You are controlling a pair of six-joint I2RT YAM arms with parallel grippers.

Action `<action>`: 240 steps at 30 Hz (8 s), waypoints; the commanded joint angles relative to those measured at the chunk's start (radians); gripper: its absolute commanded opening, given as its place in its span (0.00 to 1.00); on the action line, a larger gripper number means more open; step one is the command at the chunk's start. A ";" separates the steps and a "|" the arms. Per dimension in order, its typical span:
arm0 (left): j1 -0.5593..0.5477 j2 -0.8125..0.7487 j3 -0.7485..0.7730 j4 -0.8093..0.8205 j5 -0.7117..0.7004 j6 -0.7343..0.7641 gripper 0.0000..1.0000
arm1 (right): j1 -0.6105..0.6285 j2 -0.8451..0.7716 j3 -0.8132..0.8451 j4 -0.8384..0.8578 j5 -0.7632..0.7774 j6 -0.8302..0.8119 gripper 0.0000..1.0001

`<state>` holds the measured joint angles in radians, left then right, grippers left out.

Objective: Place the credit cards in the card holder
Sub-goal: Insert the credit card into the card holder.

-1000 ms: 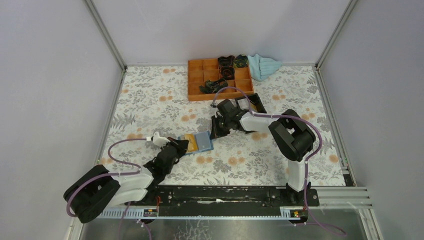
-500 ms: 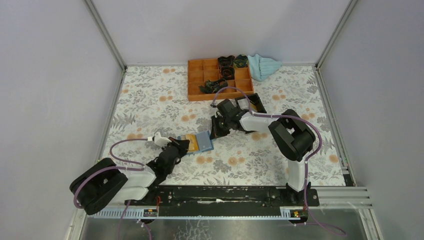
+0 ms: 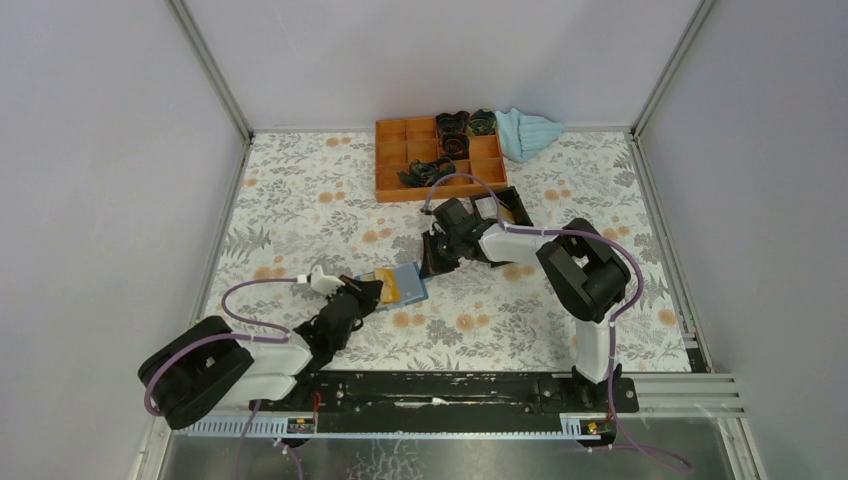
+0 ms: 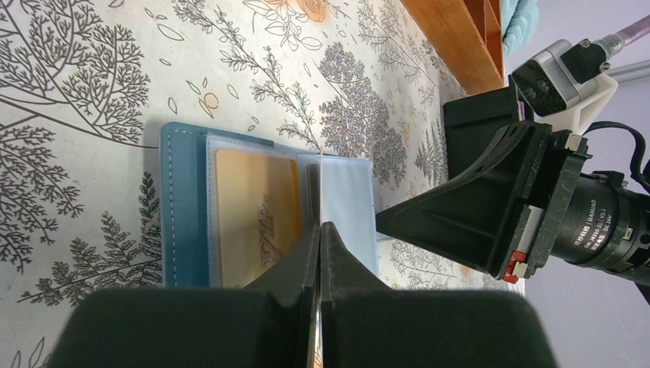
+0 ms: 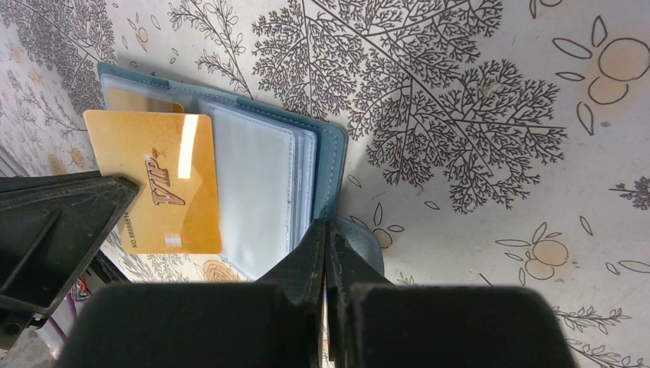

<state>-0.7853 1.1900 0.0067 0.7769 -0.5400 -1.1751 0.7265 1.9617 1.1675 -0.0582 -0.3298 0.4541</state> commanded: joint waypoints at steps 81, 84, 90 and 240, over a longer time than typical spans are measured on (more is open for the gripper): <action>-0.233 0.117 0.095 -0.467 -0.322 -0.316 0.00 | 0.014 0.041 0.015 -0.007 0.028 -0.012 0.00; -0.235 0.114 0.092 -0.466 -0.321 -0.317 0.00 | 0.014 0.043 0.013 -0.006 0.028 -0.014 0.00; -0.237 0.133 0.088 -0.419 -0.310 -0.294 0.00 | 0.014 0.040 0.015 -0.016 0.048 -0.020 0.00; -0.279 0.243 0.422 -0.669 -0.221 0.001 0.18 | 0.014 0.079 0.042 -0.048 0.065 -0.053 0.00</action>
<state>-1.0595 1.4086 0.4057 0.1211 -0.7341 -1.2072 0.7265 1.9957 1.2263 -0.0761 -0.2794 0.4229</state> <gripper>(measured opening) 0.182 0.011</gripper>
